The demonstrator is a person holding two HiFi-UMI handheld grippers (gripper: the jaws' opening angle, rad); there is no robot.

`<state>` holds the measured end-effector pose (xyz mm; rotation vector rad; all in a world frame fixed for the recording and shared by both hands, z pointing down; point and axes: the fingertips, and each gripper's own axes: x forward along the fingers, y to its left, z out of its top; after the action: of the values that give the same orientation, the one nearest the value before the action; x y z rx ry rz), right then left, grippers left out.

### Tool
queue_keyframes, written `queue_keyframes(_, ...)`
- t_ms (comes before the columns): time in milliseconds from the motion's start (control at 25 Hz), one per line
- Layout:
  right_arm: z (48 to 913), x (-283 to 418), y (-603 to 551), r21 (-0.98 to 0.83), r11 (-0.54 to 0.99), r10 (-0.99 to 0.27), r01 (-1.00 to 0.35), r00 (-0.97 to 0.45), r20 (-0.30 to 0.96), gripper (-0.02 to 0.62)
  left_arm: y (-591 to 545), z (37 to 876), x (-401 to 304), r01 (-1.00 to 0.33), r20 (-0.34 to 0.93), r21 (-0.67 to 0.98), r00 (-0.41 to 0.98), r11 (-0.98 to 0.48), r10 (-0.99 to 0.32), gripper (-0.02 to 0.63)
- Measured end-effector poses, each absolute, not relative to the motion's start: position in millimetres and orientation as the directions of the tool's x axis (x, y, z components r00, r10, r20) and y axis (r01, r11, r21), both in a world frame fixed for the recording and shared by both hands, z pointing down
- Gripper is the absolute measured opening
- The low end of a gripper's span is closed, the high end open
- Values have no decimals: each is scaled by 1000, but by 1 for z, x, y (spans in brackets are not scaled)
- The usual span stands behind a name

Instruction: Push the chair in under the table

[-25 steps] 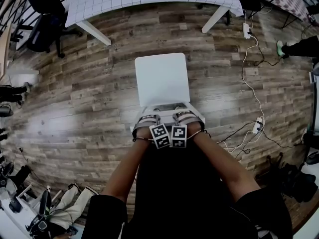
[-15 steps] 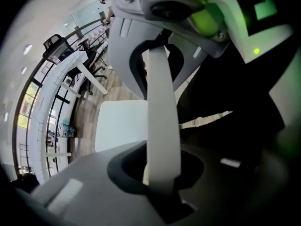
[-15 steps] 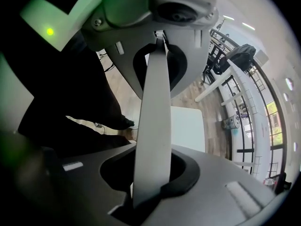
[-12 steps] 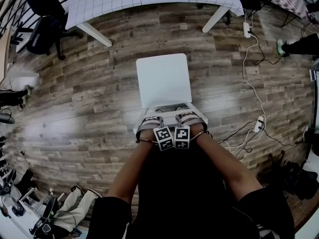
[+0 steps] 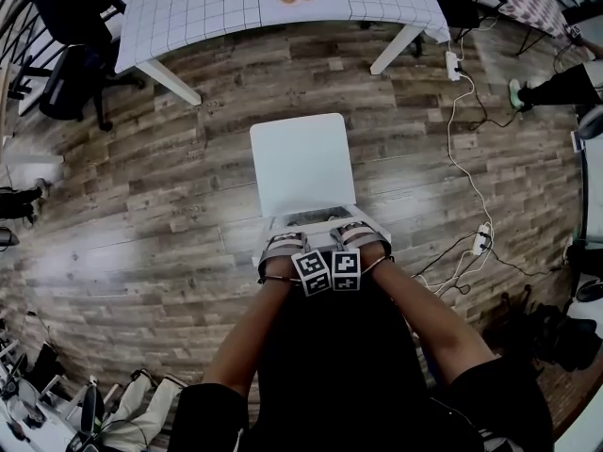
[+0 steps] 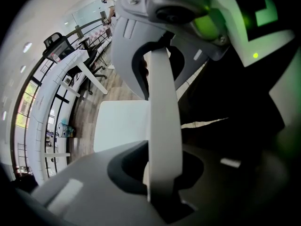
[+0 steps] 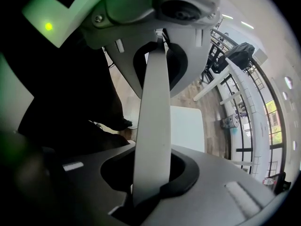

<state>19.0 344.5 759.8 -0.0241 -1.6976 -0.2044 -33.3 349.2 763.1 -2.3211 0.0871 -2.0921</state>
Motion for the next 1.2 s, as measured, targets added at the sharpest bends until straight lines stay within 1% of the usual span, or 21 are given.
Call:
queue_keyframes(520,764,13,294,112,988,-101,104,-107,989,77,298,766,-41,-14,993,-41,113,-999,-43,77)
queue_keyframes(760,740,12,238,95,990,-83,107,-117,990,75,240,742,-42,-5,994,-24,109,-1000,-24,77)
queue_keyframes(1040,735,-4,191,90,992,-79,88,-114,990,75,192,738,-59,16,995,-16,104,-1000,-14,77)
queue_keyframes(1200,729,1,165,84,992,-72,95,-126,989,75,166,731,-52,7,994,-8,105,-1000,-7,77)
